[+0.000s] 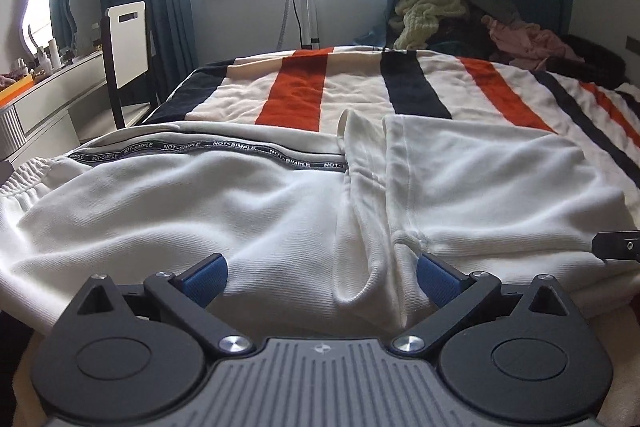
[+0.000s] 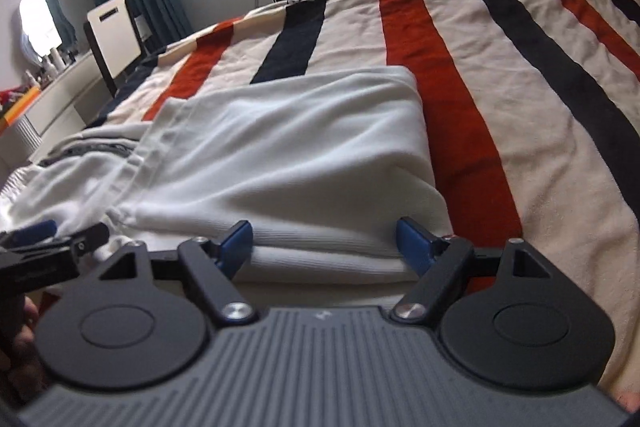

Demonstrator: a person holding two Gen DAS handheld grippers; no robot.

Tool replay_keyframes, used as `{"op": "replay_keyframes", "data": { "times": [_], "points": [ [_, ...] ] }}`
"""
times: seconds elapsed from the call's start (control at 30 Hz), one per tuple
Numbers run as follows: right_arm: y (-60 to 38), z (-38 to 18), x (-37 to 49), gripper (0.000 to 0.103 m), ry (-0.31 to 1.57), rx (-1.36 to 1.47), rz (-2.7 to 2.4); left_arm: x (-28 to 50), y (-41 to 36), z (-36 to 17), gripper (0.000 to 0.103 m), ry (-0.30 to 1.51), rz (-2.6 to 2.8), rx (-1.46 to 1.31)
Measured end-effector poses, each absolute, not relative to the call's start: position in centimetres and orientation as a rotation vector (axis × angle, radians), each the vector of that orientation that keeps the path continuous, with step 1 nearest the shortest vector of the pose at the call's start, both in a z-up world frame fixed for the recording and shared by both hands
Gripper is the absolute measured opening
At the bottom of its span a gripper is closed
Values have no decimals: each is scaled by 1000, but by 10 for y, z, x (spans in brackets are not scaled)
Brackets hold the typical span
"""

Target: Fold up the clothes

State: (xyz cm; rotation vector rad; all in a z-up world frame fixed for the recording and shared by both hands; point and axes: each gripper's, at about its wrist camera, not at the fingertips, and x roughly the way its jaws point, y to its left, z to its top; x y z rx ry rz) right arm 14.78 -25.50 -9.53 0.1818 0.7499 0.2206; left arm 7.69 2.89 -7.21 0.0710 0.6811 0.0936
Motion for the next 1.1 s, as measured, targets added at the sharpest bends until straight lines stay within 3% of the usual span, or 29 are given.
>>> {"op": "replay_keyframes", "data": {
  "times": [0.33,0.73,0.93,1.03,1.1],
  "points": [
    [-255,-93,142,80,759,162,210,76,37,-69,102,699,94,40],
    [-262,-90,137,80,755,209,183,40,190,-62,102,778,320,-605],
    [-256,-89,137,81,753,192,166,21,273,-64,95,794,463,-923],
    [-254,-90,138,81,751,181,163,18,290,-66,92,675,489,-1002],
    [-252,-91,139,81,750,174,159,19,297,-61,76,601,526,-966]
  ]
}}
